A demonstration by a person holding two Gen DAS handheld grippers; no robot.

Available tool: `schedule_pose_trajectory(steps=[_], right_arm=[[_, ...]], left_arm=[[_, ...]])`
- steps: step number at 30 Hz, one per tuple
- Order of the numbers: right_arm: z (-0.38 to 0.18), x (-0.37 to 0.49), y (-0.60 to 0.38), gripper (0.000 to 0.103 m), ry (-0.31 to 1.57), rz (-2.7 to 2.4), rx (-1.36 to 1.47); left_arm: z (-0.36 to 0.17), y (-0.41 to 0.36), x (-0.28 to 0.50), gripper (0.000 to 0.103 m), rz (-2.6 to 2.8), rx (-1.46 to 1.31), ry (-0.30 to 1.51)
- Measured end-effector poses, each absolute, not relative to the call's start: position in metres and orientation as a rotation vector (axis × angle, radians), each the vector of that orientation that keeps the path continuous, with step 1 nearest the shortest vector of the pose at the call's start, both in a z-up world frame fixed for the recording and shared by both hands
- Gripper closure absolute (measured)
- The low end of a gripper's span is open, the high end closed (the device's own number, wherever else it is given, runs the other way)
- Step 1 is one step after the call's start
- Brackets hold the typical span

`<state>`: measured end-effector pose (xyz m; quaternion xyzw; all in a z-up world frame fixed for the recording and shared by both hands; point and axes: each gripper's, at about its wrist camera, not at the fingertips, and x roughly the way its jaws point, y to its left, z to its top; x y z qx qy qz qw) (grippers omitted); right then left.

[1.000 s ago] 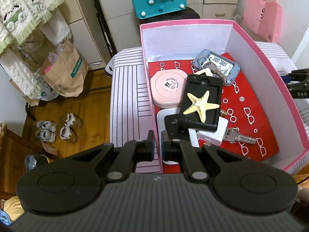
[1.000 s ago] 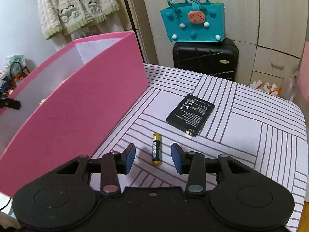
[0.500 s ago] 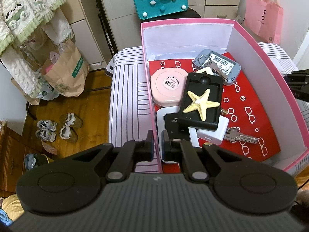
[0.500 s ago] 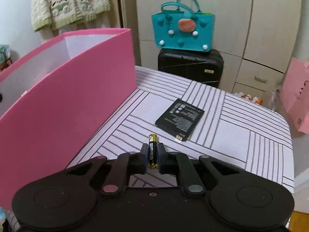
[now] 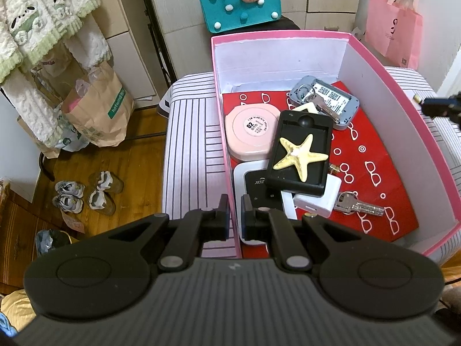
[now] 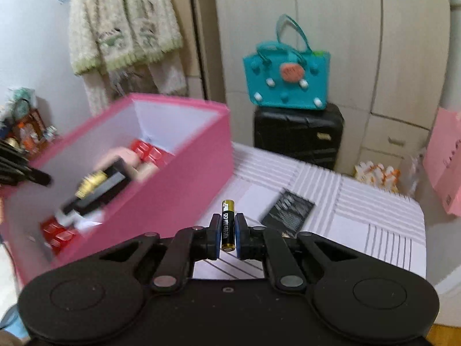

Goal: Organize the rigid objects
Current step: 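Carry the AA battery into the box and release it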

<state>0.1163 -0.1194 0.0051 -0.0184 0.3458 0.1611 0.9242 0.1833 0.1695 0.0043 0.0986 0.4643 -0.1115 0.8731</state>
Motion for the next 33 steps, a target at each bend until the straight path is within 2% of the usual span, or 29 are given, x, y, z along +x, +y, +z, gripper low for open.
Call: schedule_pose_trajectory(steps=[6, 12, 23, 33], right_arm=[[0.043, 0.11, -0.095, 0.092, 0.664, 0.468, -0.032], [0.058, 0.129, -0.06, 0.092, 0.621, 0.511, -0.11], [0.03, 0.193, -0.015, 0.092, 0.711, 0.468, -0.278], [0.017, 0.211, -0.012, 0.092, 0.735, 0.419, -0.263]], left_arm=[[0.008, 0.173, 0.18, 0.096, -0.244, 0.196, 0.952], [0.008, 0.173, 0.178, 0.096, -0.247, 0.184, 0.938], [0.004, 0.179, 0.179, 0.096, -0.269, 0.171, 0.942], [0.004, 0.182, 0.181, 0.096, -0.283, 0.152, 0.947]])
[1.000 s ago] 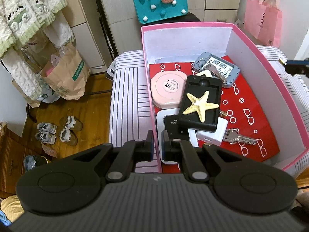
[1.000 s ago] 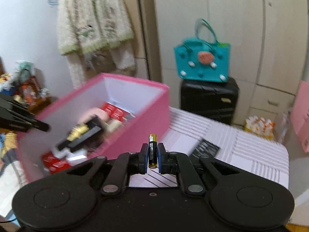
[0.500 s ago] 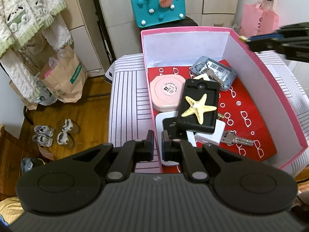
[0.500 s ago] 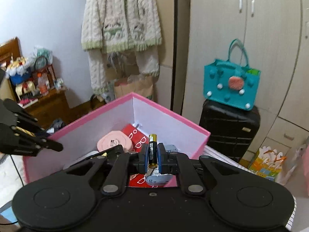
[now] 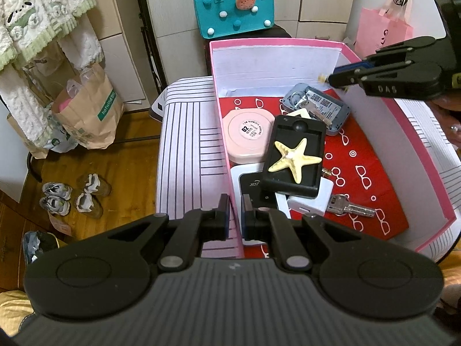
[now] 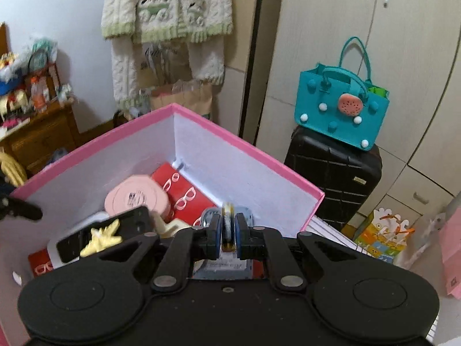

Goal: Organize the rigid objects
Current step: 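Carry the AA battery into the box and release it, then grasp the black phone battery with the right gripper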

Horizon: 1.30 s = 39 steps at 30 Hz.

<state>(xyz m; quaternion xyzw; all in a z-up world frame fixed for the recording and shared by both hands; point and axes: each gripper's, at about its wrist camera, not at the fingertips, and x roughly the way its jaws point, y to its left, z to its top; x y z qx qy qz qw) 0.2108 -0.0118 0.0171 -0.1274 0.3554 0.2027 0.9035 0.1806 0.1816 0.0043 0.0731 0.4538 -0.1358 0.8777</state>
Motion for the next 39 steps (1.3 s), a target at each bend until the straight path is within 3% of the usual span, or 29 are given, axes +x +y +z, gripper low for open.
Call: schedule_pose_trajectory(steps=[14, 24, 32, 37, 39], right_arm=[[0.046, 0.17, -0.108, 0.082, 0.7, 0.344, -0.012], [0.014, 0.152, -0.181, 0.064, 0.796, 0.29, 0.181], [-0.025, 0.172, -0.182, 0.06, 0.934, 0.286, 0.207], [-0.041, 0.195, -0.181, 0.042, 0.998, 0.29, 0.211], [-0.045, 0.202, -0.179, 0.039, 1.0, 0.281, 0.209]], left_arm=[[0.002, 0.18, 0.178, 0.096, -0.28, 0.156, 0.936], [0.004, 0.179, 0.177, 0.096, -0.265, 0.143, 0.929], [0.007, 0.179, 0.172, 0.096, -0.264, 0.142, 0.915], [0.007, 0.178, 0.171, 0.096, -0.266, 0.152, 0.912], [0.006, 0.175, 0.17, 0.096, -0.265, 0.176, 0.901]])
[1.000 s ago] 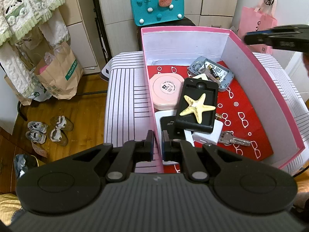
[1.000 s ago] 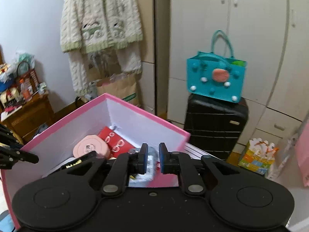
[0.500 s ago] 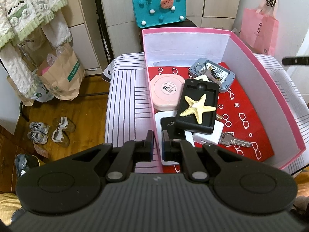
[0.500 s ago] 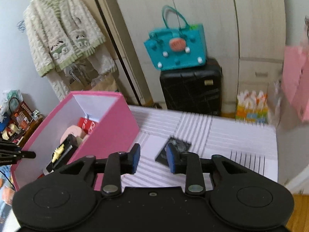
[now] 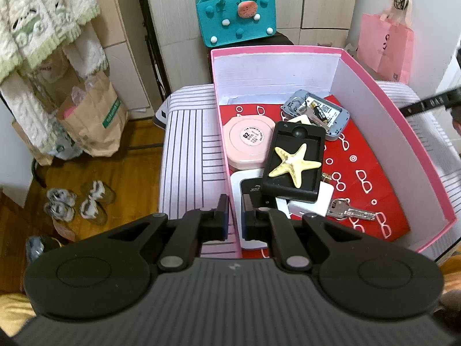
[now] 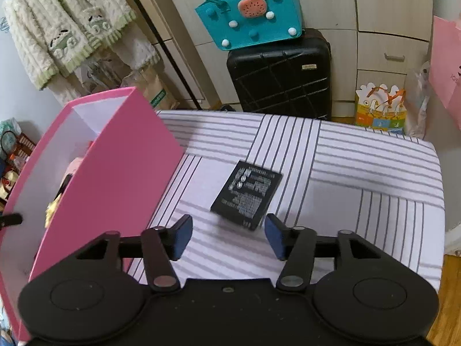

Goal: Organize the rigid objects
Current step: 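Grasp the black phone battery with the right gripper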

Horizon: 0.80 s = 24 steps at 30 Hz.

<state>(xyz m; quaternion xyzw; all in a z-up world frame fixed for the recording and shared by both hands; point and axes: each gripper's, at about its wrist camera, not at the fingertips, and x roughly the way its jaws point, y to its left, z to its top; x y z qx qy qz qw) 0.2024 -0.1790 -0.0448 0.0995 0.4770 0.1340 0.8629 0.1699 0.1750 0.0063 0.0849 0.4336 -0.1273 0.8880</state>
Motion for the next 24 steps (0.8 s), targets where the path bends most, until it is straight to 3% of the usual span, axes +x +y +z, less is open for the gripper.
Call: schedule_pose_trajectory(steps=[6, 12, 17, 24], right_arm=[[-0.064, 0.228, -0.165, 0.032, 1.043, 0.25, 0.204], [-0.066, 0.229, -0.143, 0.032, 0.957, 0.247, 0.055], [-0.065, 0.224, -0.141, 0.047, 0.912, 0.257, -0.069], [-0.063, 0.223, -0.144, 0.044, 0.947, 0.298, -0.098]], left_arm=[[0.005, 0.175, 0.175, 0.096, -0.261, 0.169, 0.907], [0.001, 0.176, 0.179, 0.096, -0.252, 0.147, 0.918], [0.001, 0.178, 0.179, 0.096, -0.252, 0.142, 0.916], [0.001, 0.178, 0.18, 0.096, -0.25, 0.14, 0.916]])
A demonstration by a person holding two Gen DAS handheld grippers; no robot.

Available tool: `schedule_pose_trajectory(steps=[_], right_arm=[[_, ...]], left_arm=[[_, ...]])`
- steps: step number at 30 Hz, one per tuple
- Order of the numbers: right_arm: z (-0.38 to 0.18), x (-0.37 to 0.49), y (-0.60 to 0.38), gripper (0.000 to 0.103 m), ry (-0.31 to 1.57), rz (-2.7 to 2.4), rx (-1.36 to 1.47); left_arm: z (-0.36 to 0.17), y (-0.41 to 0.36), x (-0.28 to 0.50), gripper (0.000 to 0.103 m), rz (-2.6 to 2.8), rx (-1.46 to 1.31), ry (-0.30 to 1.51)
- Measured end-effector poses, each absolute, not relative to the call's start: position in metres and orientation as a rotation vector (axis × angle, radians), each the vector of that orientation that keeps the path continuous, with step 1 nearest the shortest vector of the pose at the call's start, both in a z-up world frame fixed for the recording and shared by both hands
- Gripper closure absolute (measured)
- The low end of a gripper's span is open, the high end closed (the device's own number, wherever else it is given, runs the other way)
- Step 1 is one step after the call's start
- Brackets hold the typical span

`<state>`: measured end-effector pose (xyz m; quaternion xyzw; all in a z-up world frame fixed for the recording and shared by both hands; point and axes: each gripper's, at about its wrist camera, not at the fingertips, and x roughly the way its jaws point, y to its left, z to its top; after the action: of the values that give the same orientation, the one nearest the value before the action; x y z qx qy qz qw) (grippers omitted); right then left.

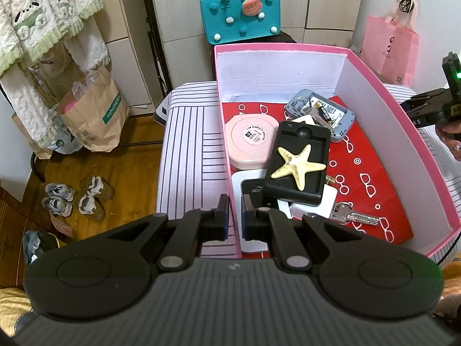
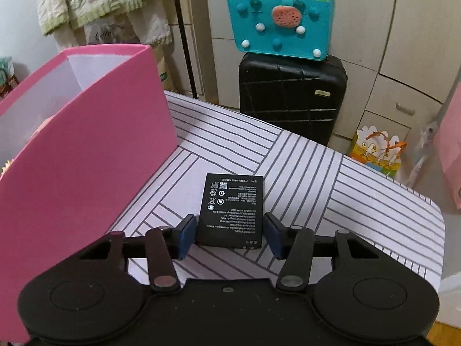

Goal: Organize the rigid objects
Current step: 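Grasp the black phone battery with the right gripper, then carry the black phone battery into the box and release it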

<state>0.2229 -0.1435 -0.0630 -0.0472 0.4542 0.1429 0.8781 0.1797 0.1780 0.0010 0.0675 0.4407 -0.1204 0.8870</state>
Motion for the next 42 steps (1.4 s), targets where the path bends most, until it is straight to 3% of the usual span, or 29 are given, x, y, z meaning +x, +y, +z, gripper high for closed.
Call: schedule_pose_trajectory(steps=[2, 4, 13, 26, 32, 42], right_arm=[[-0.065, 0.226, -0.137, 0.042, 0.935, 0.278, -0.109], [-0.066, 0.228, -0.134, 0.049, 0.915, 0.267, -0.111], [-0.055, 0.211, -0.14, 0.049, 0.897, 0.261, 0.002], [0.027, 0.139, -0.113, 0.049, 0.732, 0.463, 0.065], [0.056, 0.12, -0.061, 0.049, 0.67, 0.651, -0.079], [0.023, 0.148, -0.002, 0.049, 0.812, 0.785, -0.348]], left_arm=[[0.001, 0.179, 0.18, 0.096, -0.249, 0.136, 0.916], [0.001, 0.179, 0.181, 0.096, -0.249, 0.129, 0.917], [0.0, 0.181, 0.184, 0.096, -0.255, 0.115, 0.918], [0.0, 0.184, 0.182, 0.096, -0.247, 0.084, 0.913], [-0.002, 0.181, 0.179, 0.096, -0.23, 0.084, 0.901], [-0.003, 0.177, 0.178, 0.096, -0.203, 0.081, 0.905]])
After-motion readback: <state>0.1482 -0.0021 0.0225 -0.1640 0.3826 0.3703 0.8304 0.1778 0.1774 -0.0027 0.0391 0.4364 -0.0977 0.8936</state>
